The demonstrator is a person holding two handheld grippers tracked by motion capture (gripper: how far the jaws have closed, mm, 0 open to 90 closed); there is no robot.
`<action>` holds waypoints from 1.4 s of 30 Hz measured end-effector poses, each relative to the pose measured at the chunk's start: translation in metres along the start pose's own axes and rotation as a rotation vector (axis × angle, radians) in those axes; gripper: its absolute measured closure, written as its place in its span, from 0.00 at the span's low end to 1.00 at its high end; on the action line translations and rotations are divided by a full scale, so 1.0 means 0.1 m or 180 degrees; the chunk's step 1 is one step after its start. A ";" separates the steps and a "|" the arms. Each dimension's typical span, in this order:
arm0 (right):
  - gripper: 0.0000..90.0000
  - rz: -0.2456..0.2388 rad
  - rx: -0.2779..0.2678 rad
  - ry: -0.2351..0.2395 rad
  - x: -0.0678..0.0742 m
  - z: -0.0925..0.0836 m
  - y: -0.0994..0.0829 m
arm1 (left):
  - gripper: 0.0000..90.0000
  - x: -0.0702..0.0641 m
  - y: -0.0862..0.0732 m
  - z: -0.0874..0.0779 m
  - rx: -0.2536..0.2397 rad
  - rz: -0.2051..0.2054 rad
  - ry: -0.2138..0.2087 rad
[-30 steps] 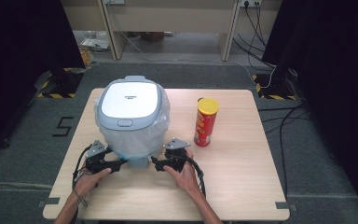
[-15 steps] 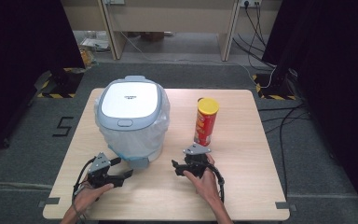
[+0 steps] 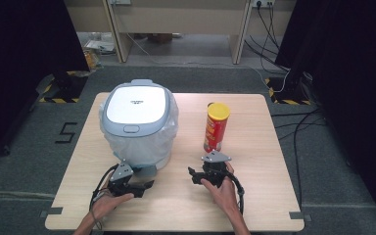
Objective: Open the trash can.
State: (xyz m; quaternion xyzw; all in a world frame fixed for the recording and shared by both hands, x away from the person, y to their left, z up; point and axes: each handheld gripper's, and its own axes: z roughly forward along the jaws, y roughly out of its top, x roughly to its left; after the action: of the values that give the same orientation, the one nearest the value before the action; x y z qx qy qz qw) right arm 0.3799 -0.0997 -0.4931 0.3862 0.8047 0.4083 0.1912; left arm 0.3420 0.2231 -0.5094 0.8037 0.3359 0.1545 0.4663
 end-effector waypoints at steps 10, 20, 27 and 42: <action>0.20 0.0033 0.0048 -0.0029 -0.07 -0.01 -0.03 | 0.27 0.00 -0.02 0.03 0.0057 0.0200 -0.0008; 0.20 0.0043 0.0119 -0.0063 -0.11 0.02 -0.06 | 0.28 -0.06 -0.03 0.05 0.0097 0.0356 0.0125; 0.21 0.0061 0.0146 -0.0064 -0.13 0.04 -0.11 | 0.28 -0.07 -0.03 0.05 0.0130 0.0384 0.0141; 0.21 0.0135 0.0110 -0.0103 -0.22 0.01 -0.11 | 0.29 -0.07 -0.03 0.07 0.0201 0.0453 0.0143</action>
State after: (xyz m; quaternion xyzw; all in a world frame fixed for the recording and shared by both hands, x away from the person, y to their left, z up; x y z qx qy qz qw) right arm 0.3894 -0.1198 -0.5025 0.4129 0.8001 0.3920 0.1889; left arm 0.3392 0.2152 -0.5152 0.8361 0.2930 0.1946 0.4209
